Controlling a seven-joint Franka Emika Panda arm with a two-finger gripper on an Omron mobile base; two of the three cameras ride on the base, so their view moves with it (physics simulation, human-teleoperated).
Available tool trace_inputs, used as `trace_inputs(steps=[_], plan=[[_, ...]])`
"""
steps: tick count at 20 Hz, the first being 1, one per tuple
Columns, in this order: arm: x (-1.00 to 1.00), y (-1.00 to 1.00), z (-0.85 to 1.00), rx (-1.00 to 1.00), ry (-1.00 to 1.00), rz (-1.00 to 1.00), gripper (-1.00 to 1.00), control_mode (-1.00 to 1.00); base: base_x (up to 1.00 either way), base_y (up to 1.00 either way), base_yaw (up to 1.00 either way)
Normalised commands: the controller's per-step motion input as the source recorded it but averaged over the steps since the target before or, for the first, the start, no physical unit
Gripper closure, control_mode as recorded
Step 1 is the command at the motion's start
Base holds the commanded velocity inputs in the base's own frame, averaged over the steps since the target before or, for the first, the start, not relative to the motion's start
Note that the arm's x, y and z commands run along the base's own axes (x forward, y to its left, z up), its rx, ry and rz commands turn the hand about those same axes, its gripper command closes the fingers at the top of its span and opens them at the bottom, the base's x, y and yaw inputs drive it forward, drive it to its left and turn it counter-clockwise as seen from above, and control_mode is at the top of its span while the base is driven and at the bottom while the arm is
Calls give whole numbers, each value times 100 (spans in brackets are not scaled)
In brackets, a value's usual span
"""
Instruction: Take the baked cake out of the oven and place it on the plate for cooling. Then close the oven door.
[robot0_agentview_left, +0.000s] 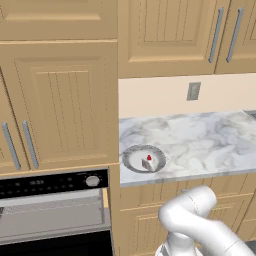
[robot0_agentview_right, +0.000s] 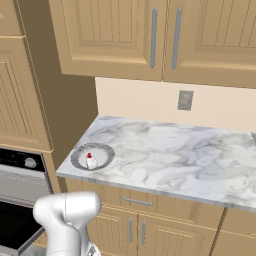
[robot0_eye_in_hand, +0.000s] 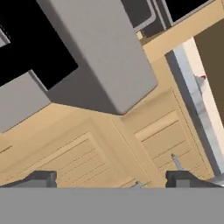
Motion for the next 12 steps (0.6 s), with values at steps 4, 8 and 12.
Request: trace_inputs(steps=[4,8,12], plan=[[79,3,-1,14,-19,4,-100,-100,0,0,0],[57,20,-12,14,-13,8,-100,-100,0,0,0],[31,30,-17,12,-9,10,-100,-100,0,0,0]])
